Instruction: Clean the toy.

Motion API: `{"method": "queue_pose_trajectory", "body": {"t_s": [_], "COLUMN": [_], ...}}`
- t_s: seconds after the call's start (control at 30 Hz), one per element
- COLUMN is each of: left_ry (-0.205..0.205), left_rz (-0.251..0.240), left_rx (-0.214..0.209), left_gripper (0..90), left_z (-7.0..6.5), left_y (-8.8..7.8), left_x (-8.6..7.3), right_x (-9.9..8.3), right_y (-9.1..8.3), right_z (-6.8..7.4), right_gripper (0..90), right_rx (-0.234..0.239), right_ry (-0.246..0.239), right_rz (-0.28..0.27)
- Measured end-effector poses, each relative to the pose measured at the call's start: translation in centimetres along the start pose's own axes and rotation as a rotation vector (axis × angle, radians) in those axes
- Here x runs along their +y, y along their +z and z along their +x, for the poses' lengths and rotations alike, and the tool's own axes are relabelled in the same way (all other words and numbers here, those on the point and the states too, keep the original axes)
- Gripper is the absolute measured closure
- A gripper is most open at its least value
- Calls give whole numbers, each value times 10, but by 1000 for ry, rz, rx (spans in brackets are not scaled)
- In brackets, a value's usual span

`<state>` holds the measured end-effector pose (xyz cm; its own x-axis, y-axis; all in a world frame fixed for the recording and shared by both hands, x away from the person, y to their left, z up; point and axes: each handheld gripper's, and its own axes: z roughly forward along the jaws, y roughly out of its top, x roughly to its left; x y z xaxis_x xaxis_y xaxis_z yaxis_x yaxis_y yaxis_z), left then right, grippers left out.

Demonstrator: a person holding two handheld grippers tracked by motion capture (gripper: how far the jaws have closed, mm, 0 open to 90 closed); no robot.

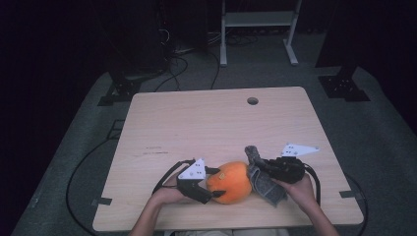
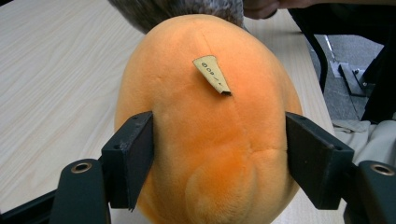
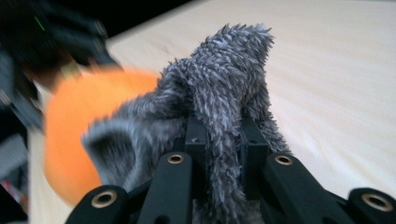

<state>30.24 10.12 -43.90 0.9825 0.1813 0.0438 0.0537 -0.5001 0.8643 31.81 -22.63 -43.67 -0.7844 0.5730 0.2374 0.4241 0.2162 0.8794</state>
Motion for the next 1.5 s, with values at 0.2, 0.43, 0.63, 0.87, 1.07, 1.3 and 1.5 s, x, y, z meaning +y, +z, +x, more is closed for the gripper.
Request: {"method": "queue_pose_trajectory", "body": {"t_s": [0.2, 0.43, 0.63, 0.87, 1.07, 1.3, 1.5], "left_ry": [13, 29, 45, 38, 42, -1, 5], "left_rz": [-2, -20, -35, -72, -51, -32, -24], "left_rx": [-6, 1, 12, 44, 68, 73, 51], "left_gripper": [275, 272, 266, 214, 201, 224, 271], "left_z": [-2, -5, -8, -13, -15, -11, -9], "left_y": [2, 9, 12, 21, 24, 21, 17], "left_x": [1, 5, 6, 12, 17, 18, 13], "right_x": [-3, 17, 14, 20, 23, 7, -7], "right_y": [11, -12, 2, -15, -2, -7, -8], "right_z": [-4, 15, 18, 25, 44, 16, -2], "right_gripper": [772, 772, 772, 771, 767, 769, 770], "right_rx": [29, 70, 76, 40, 57, 68, -49], "right_ry": [32, -36, -83, -134, -206, -68, -43], "right_rz": [79, -47, 32, 39, 44, 20, 112]}}
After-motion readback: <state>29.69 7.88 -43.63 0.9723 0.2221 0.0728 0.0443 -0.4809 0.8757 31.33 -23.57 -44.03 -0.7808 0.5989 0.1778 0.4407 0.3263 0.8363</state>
